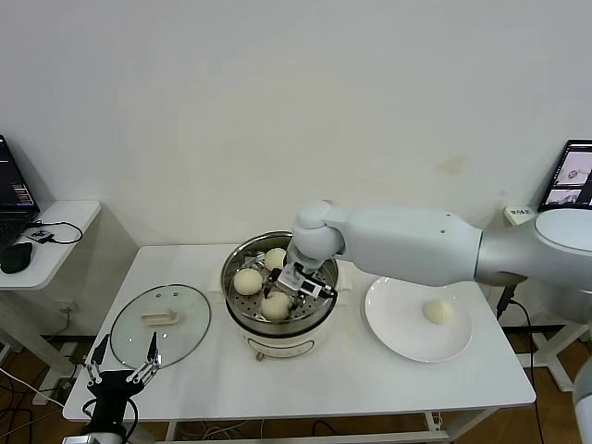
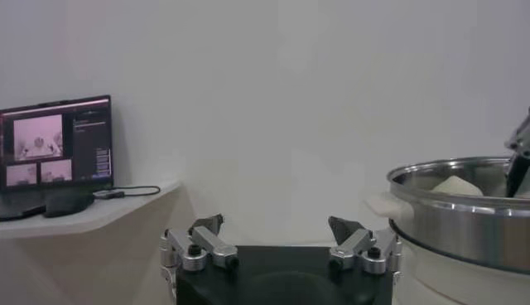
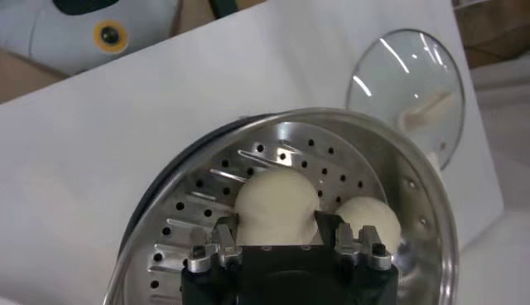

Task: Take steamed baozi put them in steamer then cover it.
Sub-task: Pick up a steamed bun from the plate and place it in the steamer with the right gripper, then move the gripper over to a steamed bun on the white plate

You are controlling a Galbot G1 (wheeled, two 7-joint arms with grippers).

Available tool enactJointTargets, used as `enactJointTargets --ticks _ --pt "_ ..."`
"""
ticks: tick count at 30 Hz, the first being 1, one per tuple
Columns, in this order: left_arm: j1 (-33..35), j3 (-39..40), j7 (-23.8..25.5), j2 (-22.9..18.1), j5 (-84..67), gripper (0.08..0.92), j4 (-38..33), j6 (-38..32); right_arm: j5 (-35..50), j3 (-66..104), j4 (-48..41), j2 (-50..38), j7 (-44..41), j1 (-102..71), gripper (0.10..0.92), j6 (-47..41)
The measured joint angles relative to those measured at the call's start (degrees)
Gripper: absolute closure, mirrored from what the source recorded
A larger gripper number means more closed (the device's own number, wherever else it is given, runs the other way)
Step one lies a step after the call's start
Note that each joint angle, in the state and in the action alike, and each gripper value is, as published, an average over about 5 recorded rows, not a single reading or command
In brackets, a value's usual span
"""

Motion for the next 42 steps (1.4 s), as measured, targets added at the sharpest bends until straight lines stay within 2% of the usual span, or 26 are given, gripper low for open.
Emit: enactJointTargets --ticks 3,6,14,24,29,42 --pt "0.05 0.00 -0.01 -0.02 -0.01 0.177 0.05 -0.08 -0.23 0.06 -0.02 -0.15 0.47 0.02 0.245 0.57" --pt "0.06 0.00 -0.01 0.02 -0.01 0.177 0.04 -0.10 -0.46 0.42 0.11 -0.43 0.82 0.35 0.209 0.81" --pt "-0.04 -0.02 0.00 0.34 0.05 0.177 -0.15 -0.10 0.08 3.23 1.23 -2.96 0.97 2.34 0.202 -1.27" --pt "-0.38 0.25 0.05 1.24 0.03 0.177 -0.08 -0.17 6.05 7.85 3.73 -12.99 -1.75 4.42 0.202 -15.46" --pt "-0.66 0.54 0.11 1.81 0.01 0.177 -0.06 -0.17 7.42 9.75 4.17 -20.21 -3.54 3.68 0.203 -19.83" --pt "-1.03 1.53 0.16 2.19 0.40 0.177 0.57 -0.07 1.98 18.12 2.54 -35.86 -7.43 -8.72 0.203 -21.72"
